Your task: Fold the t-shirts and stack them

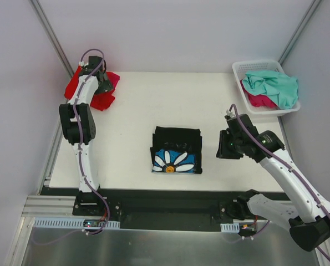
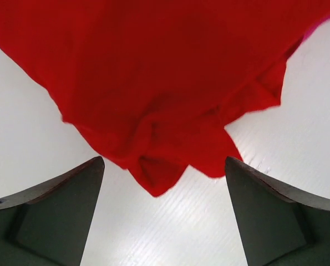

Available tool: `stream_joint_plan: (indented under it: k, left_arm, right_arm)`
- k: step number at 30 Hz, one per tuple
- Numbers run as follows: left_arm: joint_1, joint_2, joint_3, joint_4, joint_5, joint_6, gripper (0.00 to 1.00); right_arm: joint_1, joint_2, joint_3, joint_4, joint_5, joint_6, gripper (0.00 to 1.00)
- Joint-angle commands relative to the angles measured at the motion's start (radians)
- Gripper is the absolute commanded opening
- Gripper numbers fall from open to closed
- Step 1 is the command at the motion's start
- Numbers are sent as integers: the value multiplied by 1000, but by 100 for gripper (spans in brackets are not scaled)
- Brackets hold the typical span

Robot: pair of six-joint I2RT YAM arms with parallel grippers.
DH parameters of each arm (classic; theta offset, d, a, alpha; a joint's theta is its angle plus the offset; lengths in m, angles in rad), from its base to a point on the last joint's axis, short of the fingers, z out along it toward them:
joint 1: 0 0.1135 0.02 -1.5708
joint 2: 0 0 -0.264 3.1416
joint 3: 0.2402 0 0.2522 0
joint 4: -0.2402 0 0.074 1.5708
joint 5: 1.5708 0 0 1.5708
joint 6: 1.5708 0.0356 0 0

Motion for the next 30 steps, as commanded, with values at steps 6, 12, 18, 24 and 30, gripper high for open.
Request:
stream_joint_plan:
  k: [6,12,18,24,30]
  left_arm:
    - [9,99,181,-4,-68,235,91]
    - [7,133,190,-3,-31,305,99]
    - [7,162,193,-4,-32,329,99]
    - [4,171,207,-6,-2,344,99]
    - [-5,216,227,-46,13,353,99]
  right_arm:
    - [5,-8,-27,-5,-34,-18,33]
    - [5,31,-14,18,-101,-27,33]
    - [5,25,-8,26,-126,-21,33]
    - [7,30,9,14,-133,-26,33]
    - [7,44,35,17,-149,-19,33]
